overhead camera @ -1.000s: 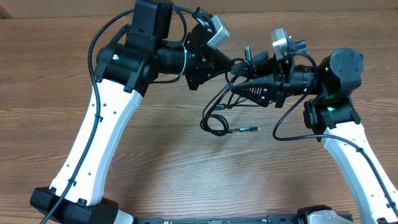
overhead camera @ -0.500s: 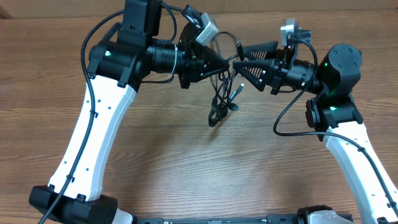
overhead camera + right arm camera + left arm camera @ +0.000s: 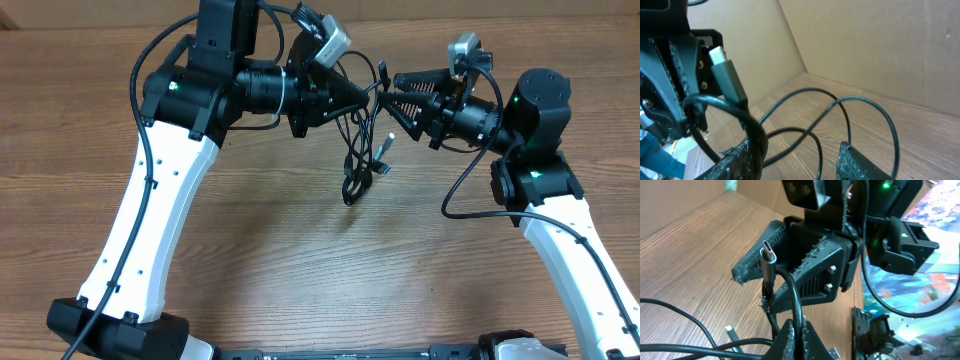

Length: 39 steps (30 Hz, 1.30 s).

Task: Untangle cables

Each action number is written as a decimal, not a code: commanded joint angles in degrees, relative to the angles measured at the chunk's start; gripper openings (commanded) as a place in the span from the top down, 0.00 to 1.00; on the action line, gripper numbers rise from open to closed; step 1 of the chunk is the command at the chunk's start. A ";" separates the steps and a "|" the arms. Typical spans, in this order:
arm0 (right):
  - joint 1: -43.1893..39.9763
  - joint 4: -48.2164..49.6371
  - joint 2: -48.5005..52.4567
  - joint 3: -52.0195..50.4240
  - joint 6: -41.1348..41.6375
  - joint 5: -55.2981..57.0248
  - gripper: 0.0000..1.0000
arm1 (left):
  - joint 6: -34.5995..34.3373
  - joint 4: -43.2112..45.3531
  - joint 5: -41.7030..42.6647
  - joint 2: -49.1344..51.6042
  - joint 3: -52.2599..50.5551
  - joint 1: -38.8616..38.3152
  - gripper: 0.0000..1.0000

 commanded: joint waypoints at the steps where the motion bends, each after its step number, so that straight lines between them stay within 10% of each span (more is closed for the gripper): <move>1: -0.15 -0.17 -0.37 0.35 -0.79 0.33 0.56 | -2.29 0.94 -0.94 -0.02 -0.04 0.31 0.96; 5: -0.15 -0.13 -0.37 0.33 -0.79 -1.64 0.71 | -2.32 0.94 -0.92 -0.02 -0.04 0.31 0.96; 19: -0.13 0.46 -0.37 0.35 -0.76 -4.57 0.62 | -2.49 0.96 -0.94 -0.02 -0.04 -0.87 0.96; 27: -0.13 0.52 -0.37 0.35 -0.83 -5.42 0.88 | -2.49 0.96 -0.92 -0.02 -0.04 -0.90 0.96; 39: -0.15 0.52 -0.37 0.33 -1.05 -9.40 0.96 | -2.51 1.03 -3.72 -0.02 -0.04 -1.38 0.96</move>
